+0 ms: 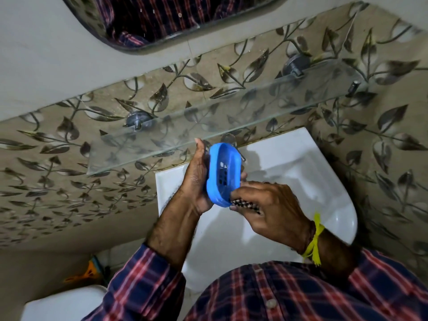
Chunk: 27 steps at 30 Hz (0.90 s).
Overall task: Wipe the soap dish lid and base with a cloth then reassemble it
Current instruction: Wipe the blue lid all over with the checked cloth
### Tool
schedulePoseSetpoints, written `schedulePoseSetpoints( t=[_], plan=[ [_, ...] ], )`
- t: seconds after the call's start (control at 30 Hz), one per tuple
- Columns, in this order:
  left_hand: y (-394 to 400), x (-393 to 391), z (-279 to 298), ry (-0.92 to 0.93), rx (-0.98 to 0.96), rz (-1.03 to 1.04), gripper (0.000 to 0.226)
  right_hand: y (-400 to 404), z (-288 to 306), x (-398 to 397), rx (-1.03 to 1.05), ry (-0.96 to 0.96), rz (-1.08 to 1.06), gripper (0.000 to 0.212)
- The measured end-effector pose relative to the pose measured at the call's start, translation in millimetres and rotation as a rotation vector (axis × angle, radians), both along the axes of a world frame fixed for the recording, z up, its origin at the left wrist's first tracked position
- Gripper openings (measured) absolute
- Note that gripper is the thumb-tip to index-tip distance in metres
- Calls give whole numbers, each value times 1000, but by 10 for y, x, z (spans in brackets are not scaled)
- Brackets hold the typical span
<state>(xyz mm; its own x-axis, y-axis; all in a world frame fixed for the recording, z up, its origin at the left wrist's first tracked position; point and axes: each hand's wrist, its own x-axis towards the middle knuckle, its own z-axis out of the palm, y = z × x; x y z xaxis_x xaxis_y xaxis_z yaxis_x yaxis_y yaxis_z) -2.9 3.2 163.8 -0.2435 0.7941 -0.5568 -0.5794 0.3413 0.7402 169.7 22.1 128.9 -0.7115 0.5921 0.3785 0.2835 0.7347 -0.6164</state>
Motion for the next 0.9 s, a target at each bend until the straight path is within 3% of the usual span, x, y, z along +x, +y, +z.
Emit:
schedulePoseSetpoints(
  t=[0.07, 0.13, 0.2, 0.27, 0.33, 0.4, 0.5, 0.73, 0.9],
  plan=[
    [-15, 25, -44, 106, 3, -94, 95, 6, 52, -3, -287, 85, -81, 17],
    [-130, 108, -169, 381, 70, -182, 86, 80, 119, 0, -622, 158, -114, 13],
    [-306, 161, -351, 785, 294, -170, 73, 158, 214, 22, -887, 231, -107, 12],
    [-424, 164, -555, 1160, 528, -254, 78, 215, 282, 38, -1085, 272, -110, 17],
    [-418, 146, -663, 1304, 676, -297, 74, 235, 335, 20, -1272, 291, -70, 24],
    [-336, 169, -678, 1308, 698, -267, 65, 240, 373, -22, -1444, 349, -24, 27],
    [-265, 242, -711, 1203, 658, -185, 55, 219, 370, -73, -1506, 412, -57, 15],
    [-279, 387, -729, 785, 435, -106, 67, 113, 296, -75, -1478, 457, -87, 13],
    [-245, 403, -533, 715, 422, -32, 74, 106, 314, -116, -1301, 433, -93, 18]
  ],
)
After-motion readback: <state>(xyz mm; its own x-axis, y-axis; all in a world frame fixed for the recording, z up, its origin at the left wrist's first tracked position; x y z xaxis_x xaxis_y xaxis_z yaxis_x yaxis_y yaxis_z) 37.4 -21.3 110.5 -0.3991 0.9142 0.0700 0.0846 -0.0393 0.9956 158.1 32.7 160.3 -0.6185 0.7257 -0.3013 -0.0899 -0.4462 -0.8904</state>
